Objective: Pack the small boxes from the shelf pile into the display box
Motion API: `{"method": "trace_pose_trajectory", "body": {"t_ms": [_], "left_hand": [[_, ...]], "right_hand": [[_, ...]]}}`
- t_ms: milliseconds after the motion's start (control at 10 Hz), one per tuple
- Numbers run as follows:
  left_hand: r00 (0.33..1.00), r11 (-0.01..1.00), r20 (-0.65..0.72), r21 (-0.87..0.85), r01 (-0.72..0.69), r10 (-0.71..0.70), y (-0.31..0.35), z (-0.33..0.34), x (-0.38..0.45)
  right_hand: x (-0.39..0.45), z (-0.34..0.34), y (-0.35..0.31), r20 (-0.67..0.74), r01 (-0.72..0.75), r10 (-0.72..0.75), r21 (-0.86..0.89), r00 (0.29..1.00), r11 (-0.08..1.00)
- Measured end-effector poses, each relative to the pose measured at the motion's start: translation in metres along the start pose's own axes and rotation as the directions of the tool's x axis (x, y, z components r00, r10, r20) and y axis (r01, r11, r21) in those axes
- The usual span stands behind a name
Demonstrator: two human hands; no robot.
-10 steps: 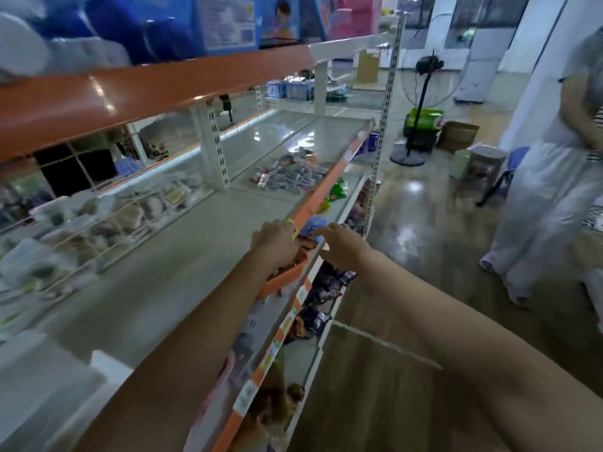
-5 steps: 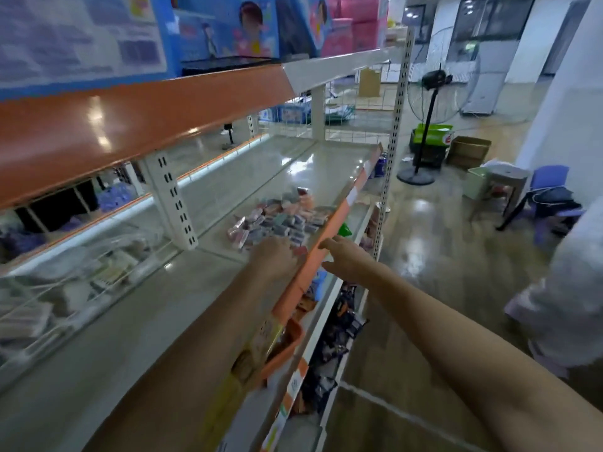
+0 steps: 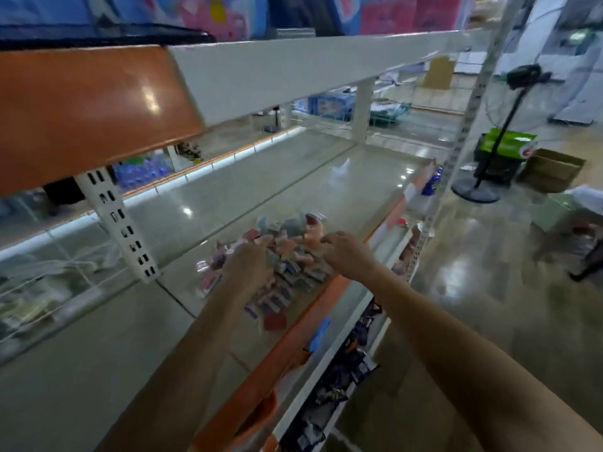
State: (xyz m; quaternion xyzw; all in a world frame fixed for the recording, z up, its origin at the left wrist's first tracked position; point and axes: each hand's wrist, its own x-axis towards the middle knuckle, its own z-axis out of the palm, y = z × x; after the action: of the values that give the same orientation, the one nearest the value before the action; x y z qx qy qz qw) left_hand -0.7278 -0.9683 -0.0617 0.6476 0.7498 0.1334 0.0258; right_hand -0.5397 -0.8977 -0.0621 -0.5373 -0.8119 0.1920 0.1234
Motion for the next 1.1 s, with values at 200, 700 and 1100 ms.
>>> {"method": "trace_pose_trajectory", "body": {"t_ms": [200, 700, 1100], "left_hand": [[0.984, 0.979, -0.028, -0.112, 0.172, -0.176, 0.001, 0.012, 0.003], [0.904, 0.902, -0.179, -0.276, 0.332, -0.388, 0.014, 0.03, -0.013], [0.813, 0.847, -0.341, -0.431, 0.311, -0.472, 0.008, 0.019, -0.076]], "right_hand": [[0.059, 0.001, 0.029, 0.021, 0.154, -0.157, 0.108, 0.987, 0.982], [0.089, 0.019, 0.055, -0.07, 0.309, -0.301, 0.174, 0.951, 0.935], [0.039, 0.007, 0.011, 0.206, 0.158, -0.494, 0.786, 0.845, 0.597]]}}
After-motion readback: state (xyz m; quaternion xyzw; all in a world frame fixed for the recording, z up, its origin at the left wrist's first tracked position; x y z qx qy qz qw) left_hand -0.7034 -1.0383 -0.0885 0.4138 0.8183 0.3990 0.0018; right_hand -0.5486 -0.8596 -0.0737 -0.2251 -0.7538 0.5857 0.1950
